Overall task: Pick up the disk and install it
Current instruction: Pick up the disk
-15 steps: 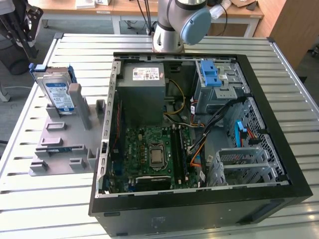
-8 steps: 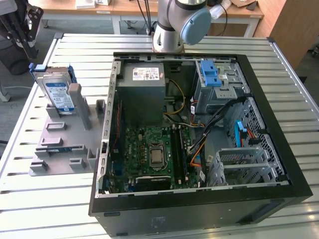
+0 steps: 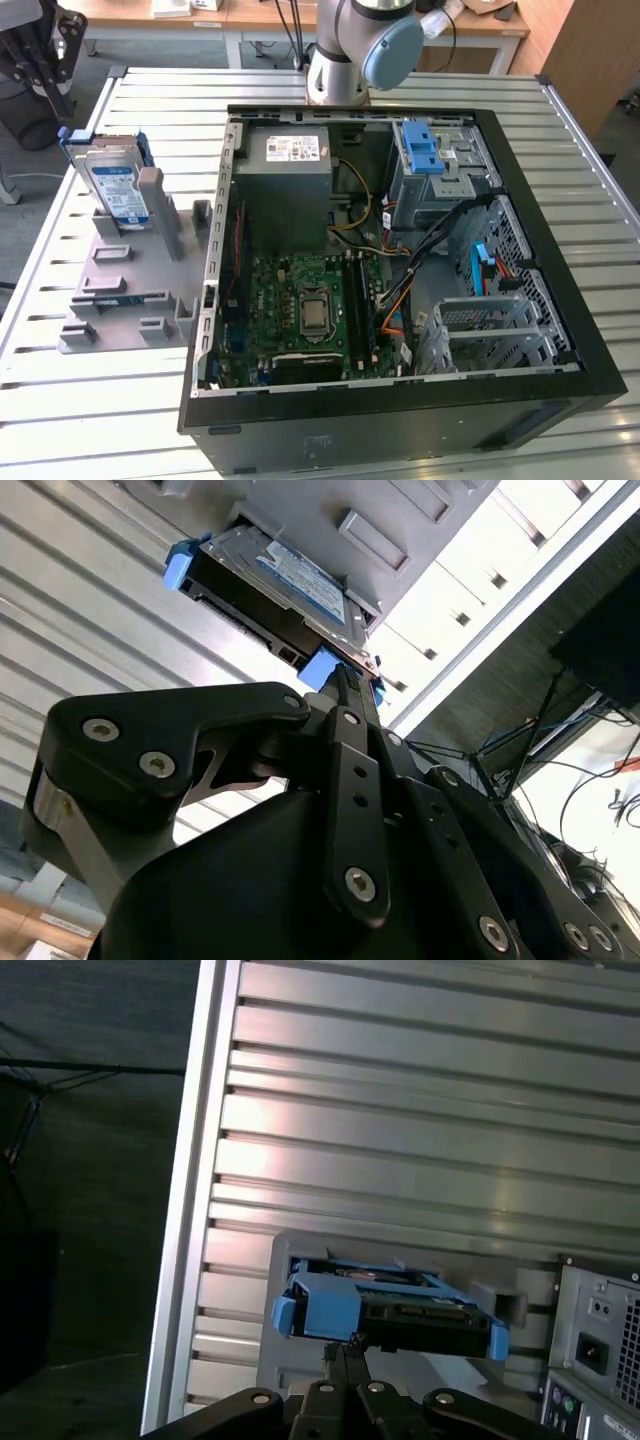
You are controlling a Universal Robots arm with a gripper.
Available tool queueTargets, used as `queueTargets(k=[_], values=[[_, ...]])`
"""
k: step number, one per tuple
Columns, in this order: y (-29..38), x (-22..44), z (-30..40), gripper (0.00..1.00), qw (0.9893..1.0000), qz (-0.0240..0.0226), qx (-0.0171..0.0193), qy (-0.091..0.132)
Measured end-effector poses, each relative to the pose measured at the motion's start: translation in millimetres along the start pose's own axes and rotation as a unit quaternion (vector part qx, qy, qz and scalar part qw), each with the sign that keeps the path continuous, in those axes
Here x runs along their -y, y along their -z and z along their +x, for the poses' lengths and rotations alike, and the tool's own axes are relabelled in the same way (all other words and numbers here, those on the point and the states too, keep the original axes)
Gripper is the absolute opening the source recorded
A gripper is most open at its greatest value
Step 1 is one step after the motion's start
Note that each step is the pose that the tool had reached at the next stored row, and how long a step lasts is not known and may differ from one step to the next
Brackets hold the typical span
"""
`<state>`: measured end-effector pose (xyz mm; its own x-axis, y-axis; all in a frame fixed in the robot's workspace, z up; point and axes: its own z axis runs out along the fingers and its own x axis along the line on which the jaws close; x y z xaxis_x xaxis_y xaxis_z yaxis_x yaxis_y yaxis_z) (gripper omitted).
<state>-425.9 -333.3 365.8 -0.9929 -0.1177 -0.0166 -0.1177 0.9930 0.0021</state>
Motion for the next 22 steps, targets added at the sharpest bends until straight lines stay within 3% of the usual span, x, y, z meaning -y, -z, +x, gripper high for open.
queueTargets(k=[6, 13, 18, 22], values=[[-0.1, 0.0, 0.0, 0.11, 0.9991, -0.0002, -0.0001, 0.043], [-0.2, 0.0, 0.1, 0.11, 0.9956, -0.0002, -0.0003, 0.093], [-0.2, 0.0, 0.1, 0.11, 0.9919, -0.0007, -0.0004, 0.127], [-0.3, 0.0, 0.1, 0.11, 0.9876, -0.0012, -0.0004, 0.157]])
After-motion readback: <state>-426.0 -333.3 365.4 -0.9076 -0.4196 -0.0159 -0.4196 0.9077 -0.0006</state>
